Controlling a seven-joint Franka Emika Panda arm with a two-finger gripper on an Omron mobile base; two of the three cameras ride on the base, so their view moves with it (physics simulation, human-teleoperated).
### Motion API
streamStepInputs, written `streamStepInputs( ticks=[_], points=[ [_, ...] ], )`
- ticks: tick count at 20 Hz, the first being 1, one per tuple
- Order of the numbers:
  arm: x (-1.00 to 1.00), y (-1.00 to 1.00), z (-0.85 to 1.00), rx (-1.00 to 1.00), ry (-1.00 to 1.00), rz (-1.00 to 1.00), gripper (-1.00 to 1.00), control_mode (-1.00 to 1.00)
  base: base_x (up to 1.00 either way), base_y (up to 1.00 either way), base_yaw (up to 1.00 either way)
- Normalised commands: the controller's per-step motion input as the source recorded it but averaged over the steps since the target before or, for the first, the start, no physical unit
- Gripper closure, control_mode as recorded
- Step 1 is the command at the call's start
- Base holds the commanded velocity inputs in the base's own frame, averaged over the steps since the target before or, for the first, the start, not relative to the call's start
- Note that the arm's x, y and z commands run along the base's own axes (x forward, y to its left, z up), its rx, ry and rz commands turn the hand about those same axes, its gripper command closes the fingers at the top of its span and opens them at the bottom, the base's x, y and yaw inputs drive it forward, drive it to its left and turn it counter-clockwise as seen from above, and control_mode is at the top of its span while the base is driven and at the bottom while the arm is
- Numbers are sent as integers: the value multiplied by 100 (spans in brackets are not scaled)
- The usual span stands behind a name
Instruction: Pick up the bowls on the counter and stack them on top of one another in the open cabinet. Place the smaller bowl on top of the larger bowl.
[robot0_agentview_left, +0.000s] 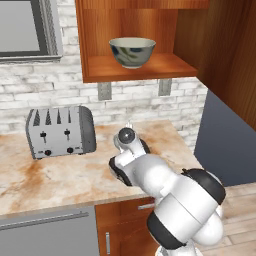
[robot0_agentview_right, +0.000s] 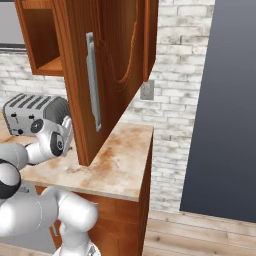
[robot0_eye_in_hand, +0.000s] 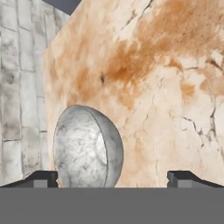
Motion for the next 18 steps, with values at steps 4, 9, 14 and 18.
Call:
streamStepInputs(
  ticks=[4, 9, 14, 18],
  points=[
    [23, 10, -23, 0, 4, -1, -100, -100, 0, 0, 0],
    [27, 11, -21, 0, 3, 0, -100, -100, 0, 0, 0],
    [31, 13, -21, 0, 6, 0, -100, -100, 0, 0, 0],
    [31, 12, -23, 0, 6, 0, -100, -100, 0, 0, 0]
  ],
)
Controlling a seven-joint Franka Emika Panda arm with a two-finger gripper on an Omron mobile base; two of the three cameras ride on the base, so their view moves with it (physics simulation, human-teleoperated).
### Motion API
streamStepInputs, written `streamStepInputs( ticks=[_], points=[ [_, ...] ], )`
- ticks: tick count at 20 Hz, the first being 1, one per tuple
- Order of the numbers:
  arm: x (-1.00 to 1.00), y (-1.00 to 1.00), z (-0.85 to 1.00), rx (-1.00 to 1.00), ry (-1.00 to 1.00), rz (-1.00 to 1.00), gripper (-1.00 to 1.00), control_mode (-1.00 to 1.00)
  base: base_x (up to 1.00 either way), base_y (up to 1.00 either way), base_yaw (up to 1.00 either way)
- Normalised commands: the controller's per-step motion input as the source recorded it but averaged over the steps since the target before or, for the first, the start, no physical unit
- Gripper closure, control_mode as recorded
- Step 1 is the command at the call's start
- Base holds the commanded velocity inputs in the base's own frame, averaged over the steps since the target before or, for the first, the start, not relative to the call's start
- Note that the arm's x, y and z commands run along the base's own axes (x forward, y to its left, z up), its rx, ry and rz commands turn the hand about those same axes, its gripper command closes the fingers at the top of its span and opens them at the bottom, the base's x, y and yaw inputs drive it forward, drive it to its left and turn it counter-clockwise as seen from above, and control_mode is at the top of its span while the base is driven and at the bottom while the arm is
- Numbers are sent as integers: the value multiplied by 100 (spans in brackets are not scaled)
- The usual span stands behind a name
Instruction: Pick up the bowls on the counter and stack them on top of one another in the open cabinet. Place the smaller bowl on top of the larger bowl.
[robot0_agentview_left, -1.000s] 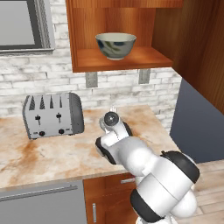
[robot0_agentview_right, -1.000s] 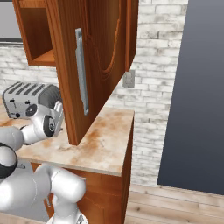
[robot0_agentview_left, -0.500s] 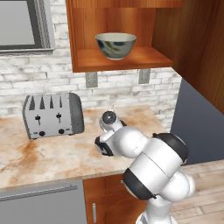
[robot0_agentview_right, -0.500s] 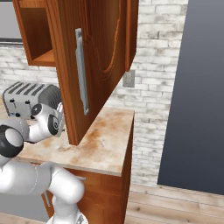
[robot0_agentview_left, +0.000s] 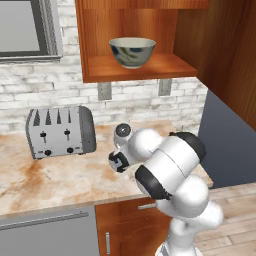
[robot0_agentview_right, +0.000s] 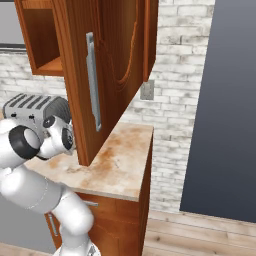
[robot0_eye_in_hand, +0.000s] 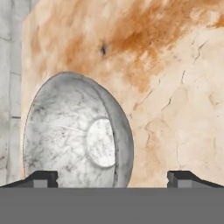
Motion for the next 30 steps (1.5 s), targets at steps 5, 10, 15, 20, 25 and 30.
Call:
streamStepInputs(
  ticks=[5, 10, 15, 20, 25, 30],
  points=[
    [28, 9, -26, 0, 5, 0, -100, -100, 0, 0, 0],
    [25, 10, -31, 0, 2, 0, -100, -100, 0, 0, 0],
    [21, 14, -37, 0, 1, 0, -100, -100, 0, 0, 0],
    [20, 17, -38, 0, 0, 0, 100, -100, 0, 0, 0],
    [15, 14, -34, 0, 0, 0, 100, -100, 0, 0, 0],
    [-9, 24, -18, -1, -2, 0, 100, -100, 0, 0, 0]
  ],
)
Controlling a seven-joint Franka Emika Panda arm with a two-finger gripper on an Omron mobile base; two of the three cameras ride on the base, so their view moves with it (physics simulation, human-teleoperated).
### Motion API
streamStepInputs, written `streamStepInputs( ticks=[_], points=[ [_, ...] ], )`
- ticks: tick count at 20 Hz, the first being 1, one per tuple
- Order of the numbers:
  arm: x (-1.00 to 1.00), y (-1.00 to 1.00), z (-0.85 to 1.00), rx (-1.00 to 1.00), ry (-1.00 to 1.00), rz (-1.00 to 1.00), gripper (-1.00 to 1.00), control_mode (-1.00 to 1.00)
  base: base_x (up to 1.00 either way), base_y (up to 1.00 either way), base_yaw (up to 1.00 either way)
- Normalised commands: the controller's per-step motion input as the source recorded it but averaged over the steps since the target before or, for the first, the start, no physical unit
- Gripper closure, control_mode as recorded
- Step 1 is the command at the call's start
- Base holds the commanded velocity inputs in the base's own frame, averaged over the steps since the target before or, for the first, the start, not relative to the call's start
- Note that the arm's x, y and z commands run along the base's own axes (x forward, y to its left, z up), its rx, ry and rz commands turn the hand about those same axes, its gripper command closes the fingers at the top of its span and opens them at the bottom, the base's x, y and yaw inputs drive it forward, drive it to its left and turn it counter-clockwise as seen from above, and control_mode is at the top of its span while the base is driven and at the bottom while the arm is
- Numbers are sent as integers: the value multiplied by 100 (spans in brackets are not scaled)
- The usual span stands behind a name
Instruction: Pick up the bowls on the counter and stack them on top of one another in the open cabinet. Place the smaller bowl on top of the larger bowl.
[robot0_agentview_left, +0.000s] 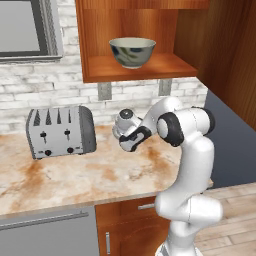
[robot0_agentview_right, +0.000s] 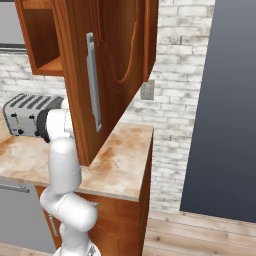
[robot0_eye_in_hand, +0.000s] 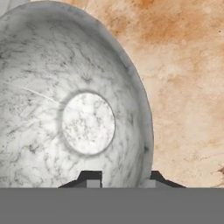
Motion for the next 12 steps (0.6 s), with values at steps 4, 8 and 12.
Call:
streamStepInputs(
  ticks=[4, 8, 12],
  points=[
    [-33, 6, 7, 1, 0, -4, 100, -100, 0, 0, 0],
    [-44, -1, 23, 8, 2, -6, 100, -100, 0, 0, 0],
    [-42, -4, 31, 13, 4, -6, 100, -100, 0, 0, 0]
  ],
)
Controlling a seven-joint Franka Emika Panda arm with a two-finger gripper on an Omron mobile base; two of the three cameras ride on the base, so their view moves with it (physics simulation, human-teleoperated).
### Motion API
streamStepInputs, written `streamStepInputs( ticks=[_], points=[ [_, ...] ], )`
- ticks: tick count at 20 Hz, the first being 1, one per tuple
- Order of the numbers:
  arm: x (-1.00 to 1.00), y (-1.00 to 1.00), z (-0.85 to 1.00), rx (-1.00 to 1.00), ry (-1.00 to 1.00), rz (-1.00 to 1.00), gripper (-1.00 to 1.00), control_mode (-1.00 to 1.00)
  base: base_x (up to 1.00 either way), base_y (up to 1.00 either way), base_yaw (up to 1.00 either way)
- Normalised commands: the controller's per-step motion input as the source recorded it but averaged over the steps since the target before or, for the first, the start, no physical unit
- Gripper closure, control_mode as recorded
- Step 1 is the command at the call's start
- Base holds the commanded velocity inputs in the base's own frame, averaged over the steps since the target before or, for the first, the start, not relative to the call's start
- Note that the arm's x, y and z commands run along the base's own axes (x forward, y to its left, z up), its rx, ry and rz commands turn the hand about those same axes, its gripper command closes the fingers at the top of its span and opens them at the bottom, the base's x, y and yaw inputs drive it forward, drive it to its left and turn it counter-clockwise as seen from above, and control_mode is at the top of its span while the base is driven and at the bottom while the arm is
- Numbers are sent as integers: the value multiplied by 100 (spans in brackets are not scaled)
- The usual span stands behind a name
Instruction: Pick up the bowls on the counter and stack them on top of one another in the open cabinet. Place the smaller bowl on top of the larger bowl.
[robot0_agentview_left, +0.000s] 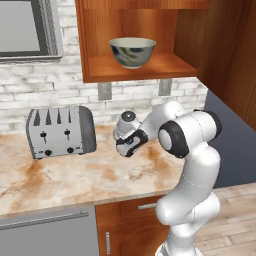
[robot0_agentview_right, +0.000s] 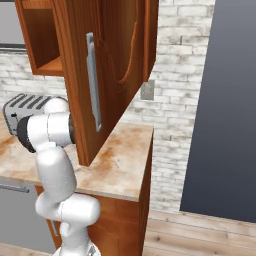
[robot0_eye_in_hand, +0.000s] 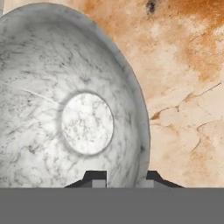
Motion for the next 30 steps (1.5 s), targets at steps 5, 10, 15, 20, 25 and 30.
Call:
streamStepInputs(
  ticks=[5, 10, 15, 20, 25, 30],
  points=[
    [-40, -5, 35, 15, 5, -5, 100, -100, 0, 0, 0],
    [-41, -4, 37, 15, 4, -5, 100, -100, 0, 0, 0],
    [-45, 0, 39, 14, 2, -4, 100, -100, 0, 0, 0],
    [-49, 0, 44, 10, -1, -3, 100, -100, 0, 0, 0],
    [-48, 0, 53, 2, -5, -2, 100, -100, 0, 0, 0],
    [-51, 0, 47, 2, -2, 0, 100, -100, 0, 0, 0]
  ],
)
